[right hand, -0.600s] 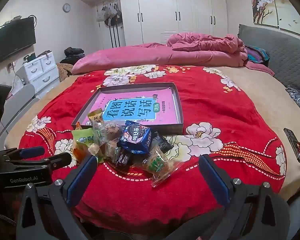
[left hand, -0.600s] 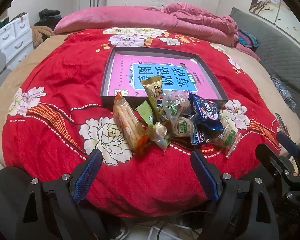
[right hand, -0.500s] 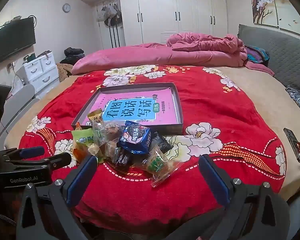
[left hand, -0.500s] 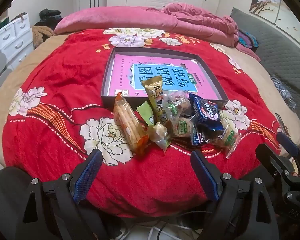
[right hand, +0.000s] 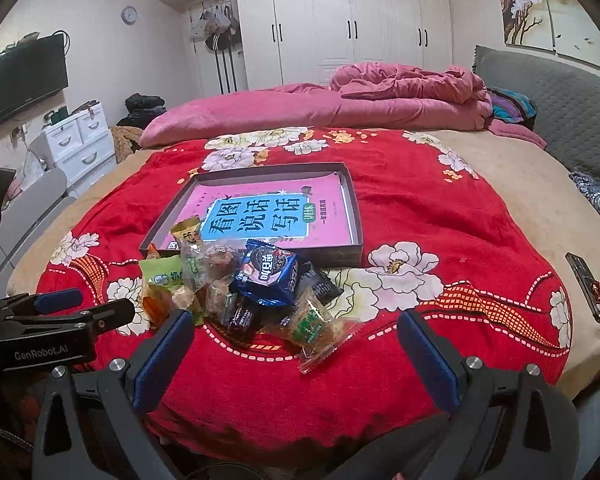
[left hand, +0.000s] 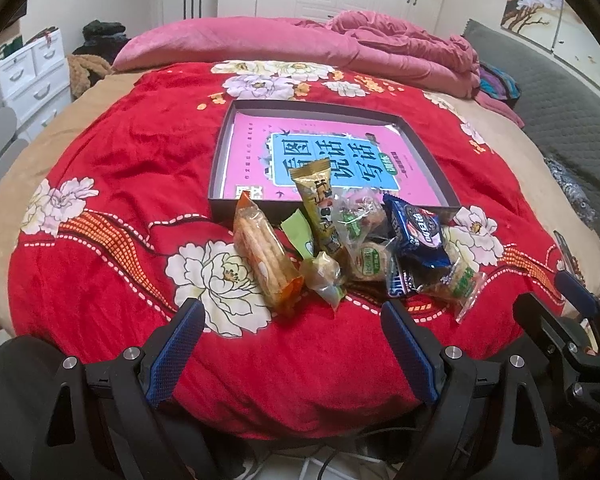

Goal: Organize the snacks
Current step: 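Move both grippers toward the snack pile in front of the grey box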

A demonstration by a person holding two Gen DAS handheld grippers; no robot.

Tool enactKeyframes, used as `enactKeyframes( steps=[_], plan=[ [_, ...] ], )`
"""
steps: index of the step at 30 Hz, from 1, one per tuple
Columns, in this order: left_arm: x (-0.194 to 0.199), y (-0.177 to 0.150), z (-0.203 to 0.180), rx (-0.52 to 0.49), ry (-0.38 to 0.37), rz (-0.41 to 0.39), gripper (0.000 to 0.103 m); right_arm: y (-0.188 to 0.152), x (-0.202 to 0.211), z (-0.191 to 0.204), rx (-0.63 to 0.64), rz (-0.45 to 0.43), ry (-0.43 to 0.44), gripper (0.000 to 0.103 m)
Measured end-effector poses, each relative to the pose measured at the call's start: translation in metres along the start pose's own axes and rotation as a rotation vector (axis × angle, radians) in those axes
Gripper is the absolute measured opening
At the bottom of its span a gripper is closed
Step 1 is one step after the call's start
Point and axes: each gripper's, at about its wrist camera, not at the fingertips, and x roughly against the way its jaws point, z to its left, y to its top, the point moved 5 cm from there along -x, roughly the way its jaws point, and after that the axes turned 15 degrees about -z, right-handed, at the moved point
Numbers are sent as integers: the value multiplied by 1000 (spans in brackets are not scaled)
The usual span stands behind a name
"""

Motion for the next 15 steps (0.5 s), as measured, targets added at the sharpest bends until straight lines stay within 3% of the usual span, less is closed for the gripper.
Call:
enactKeyframes(
  steps=[15],
  plan=[
    [-9, 1, 9, 11, 21, 15, 90, -2, -9, -11, -34, 21, -26, 102]
  ],
)
